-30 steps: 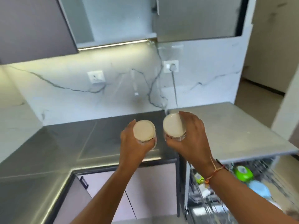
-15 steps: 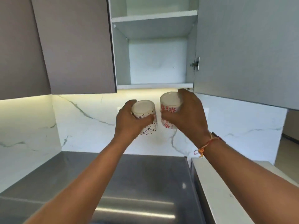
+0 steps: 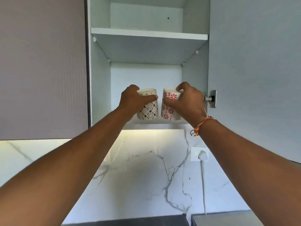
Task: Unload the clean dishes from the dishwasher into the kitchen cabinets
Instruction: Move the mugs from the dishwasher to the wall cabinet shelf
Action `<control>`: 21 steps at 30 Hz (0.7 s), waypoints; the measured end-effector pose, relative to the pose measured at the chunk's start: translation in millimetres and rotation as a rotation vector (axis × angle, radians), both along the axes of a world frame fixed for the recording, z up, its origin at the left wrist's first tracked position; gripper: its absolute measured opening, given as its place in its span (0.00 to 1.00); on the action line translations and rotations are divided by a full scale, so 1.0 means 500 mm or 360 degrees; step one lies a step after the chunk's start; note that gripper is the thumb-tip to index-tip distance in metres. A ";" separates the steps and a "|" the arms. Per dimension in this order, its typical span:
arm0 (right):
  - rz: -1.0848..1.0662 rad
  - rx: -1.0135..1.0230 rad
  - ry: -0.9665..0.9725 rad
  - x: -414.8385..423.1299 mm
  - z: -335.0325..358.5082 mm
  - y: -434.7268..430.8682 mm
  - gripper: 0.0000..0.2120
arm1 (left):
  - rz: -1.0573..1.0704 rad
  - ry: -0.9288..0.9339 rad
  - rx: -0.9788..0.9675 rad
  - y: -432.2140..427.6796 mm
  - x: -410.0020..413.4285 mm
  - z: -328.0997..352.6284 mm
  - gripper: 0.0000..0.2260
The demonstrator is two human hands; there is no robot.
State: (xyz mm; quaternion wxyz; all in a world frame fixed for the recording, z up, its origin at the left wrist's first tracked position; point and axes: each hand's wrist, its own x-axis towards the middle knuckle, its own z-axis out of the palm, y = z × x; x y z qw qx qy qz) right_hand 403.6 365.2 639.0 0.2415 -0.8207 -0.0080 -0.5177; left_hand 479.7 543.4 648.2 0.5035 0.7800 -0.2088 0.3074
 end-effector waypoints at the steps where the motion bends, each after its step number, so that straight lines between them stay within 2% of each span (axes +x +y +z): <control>1: -0.0028 -0.0010 0.0016 0.025 0.009 -0.003 0.27 | 0.0008 0.0024 0.0024 -0.010 0.032 0.011 0.30; 7: -0.0111 0.0080 0.0246 0.161 0.038 -0.048 0.20 | 0.0082 0.0185 0.0207 -0.071 0.185 0.018 0.34; 14: -0.0239 0.0049 0.0534 0.308 0.039 -0.095 0.24 | 0.0144 0.0257 0.0417 -0.130 0.274 0.021 0.31; 21: -0.0347 -0.0020 0.0653 0.395 0.058 -0.138 0.27 | 0.0152 0.0205 0.0666 -0.159 0.324 0.039 0.32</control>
